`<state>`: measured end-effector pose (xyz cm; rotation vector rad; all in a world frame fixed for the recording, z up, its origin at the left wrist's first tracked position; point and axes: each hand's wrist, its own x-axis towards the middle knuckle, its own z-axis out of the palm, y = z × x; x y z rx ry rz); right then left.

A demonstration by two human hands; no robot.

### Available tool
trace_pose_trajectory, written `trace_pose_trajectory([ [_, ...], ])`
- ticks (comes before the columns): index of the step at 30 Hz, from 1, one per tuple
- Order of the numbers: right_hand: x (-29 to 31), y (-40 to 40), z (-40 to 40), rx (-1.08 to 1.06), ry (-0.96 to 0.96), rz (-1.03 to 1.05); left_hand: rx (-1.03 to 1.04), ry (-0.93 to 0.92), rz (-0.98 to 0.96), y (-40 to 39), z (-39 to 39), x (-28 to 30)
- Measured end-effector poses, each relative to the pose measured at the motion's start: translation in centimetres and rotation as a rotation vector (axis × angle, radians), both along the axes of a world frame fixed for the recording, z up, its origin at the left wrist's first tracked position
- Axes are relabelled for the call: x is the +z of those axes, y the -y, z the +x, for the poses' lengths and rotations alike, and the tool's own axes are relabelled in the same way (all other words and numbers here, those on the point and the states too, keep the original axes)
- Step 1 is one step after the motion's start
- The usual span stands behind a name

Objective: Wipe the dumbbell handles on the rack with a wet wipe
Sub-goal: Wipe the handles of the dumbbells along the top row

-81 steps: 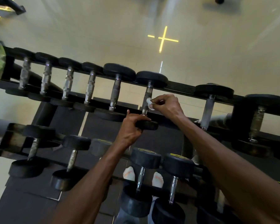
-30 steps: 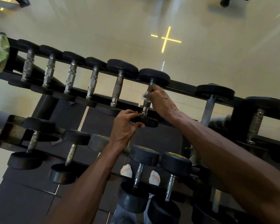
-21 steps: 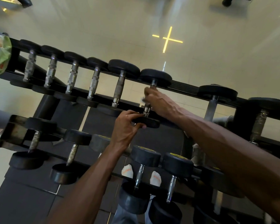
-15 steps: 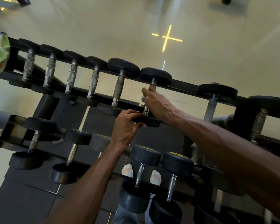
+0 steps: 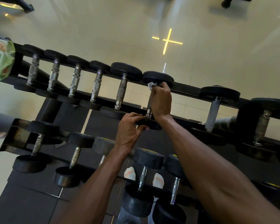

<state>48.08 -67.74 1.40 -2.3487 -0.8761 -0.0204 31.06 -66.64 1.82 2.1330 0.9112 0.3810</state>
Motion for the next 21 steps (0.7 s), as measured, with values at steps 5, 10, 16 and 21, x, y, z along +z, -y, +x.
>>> trace_pose_trajectory([
  [5,0.3,-1.0,-0.9,-0.439,-0.381,0.332,-0.011,-0.014,0.001,-0.1,-0.1,0.0],
  [10,0.0,-0.9,2.3,-0.749,-0.956,0.495,-0.006,0.013,-0.017,-0.1,-0.1,-0.1],
  [16,-0.1,0.3,1.3,-0.545,-0.949,0.463,0.003,0.020,-0.007,0.0,-0.3,-0.2],
  [21,-0.8,-0.4,0.8,-0.335,-0.474,0.322,0.005,0.012,-0.022,0.1,-0.1,0.0],
])
